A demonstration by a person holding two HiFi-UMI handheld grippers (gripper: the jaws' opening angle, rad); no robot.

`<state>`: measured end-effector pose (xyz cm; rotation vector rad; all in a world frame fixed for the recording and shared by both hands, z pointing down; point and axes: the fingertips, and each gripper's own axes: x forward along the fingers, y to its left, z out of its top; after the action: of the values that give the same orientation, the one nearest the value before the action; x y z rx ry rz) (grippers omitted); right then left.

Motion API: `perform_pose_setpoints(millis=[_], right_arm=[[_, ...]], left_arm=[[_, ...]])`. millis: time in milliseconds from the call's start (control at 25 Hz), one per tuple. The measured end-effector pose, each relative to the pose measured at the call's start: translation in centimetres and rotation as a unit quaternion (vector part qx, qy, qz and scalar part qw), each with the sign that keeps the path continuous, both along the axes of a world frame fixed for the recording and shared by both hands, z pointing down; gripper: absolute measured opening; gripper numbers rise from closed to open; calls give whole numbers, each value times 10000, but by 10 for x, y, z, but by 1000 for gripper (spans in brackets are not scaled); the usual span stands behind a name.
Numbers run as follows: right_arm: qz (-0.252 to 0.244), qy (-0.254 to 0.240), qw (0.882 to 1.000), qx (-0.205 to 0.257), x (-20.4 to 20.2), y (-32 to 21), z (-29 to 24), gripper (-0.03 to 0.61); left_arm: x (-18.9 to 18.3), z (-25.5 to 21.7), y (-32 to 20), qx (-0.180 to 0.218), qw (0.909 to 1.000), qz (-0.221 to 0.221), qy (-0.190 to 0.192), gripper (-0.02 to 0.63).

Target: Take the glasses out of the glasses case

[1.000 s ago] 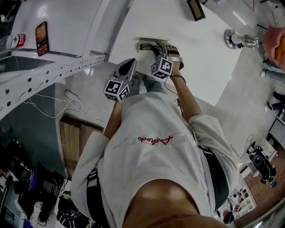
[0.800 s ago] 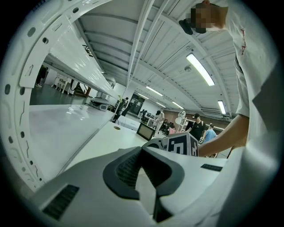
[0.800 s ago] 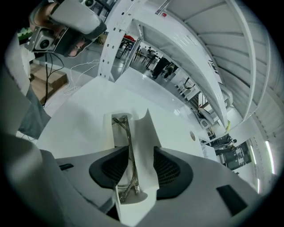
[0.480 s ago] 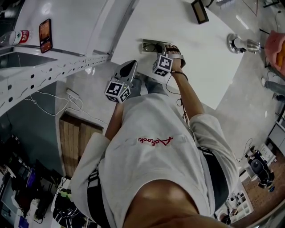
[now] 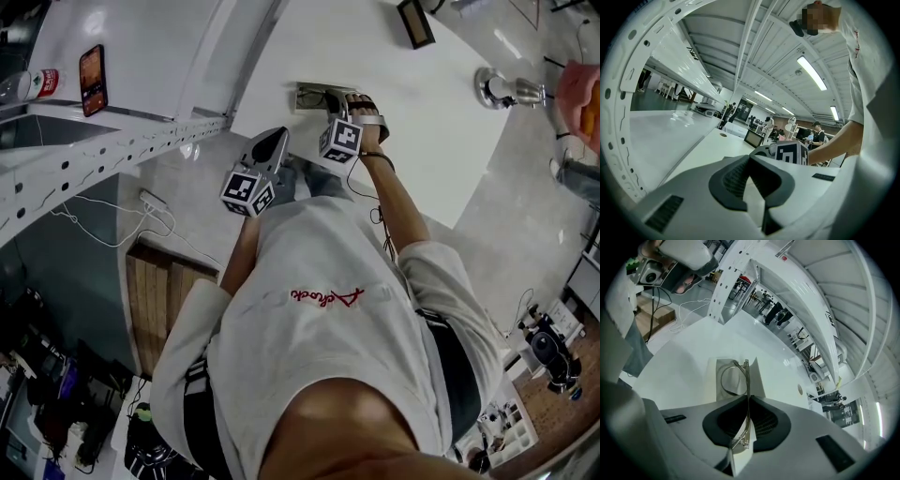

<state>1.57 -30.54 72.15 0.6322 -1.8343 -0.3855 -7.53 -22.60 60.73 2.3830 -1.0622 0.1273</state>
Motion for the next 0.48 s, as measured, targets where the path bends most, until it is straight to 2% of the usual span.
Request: perform_pose_setpoints(millis=[240, 360, 480], right_arm=[[81, -228, 9994, 264, 1, -3, -24, 20], [415, -786, 9957, 269, 3, -6, -40, 20], [854, -1548, 9840, 241, 6, -12, -58, 20]], left_arm=[[4, -4, -2, 63, 10000, 30, -16, 0], [7, -6, -3, 94, 9999, 32, -42, 0], [12, -7, -2, 106, 9999, 19, -62, 0]])
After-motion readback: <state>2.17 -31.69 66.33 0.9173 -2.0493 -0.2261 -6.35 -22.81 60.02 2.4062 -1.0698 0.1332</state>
